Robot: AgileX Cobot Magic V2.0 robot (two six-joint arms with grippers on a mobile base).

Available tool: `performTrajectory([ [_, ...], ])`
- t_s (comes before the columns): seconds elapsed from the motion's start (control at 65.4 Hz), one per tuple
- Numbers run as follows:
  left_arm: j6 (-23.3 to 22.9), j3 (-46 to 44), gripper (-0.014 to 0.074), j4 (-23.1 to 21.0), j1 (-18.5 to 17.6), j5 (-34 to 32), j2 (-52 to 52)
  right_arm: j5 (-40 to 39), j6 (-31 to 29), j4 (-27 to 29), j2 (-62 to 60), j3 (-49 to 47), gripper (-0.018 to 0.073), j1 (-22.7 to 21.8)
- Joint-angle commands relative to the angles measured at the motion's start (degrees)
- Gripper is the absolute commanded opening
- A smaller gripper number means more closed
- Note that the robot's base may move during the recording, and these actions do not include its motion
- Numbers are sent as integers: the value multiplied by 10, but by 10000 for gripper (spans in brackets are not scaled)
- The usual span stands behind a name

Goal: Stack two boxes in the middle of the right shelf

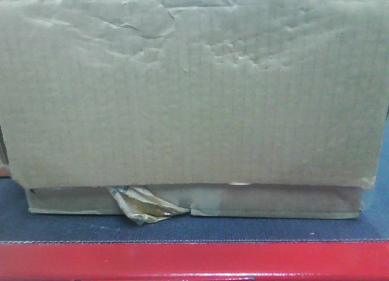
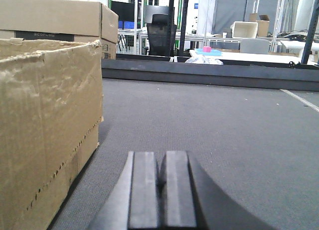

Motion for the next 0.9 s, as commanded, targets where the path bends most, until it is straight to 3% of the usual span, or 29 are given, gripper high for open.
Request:
performTrajectory([
  [0.0,0,-1,-111,2,1,-12,-3,-10,-1,-4,-2,0,-164,-3],
  [0.887,0,-1,-111,2,1,-15,-3,-10,-1,-4,-2,0,-164,-3],
])
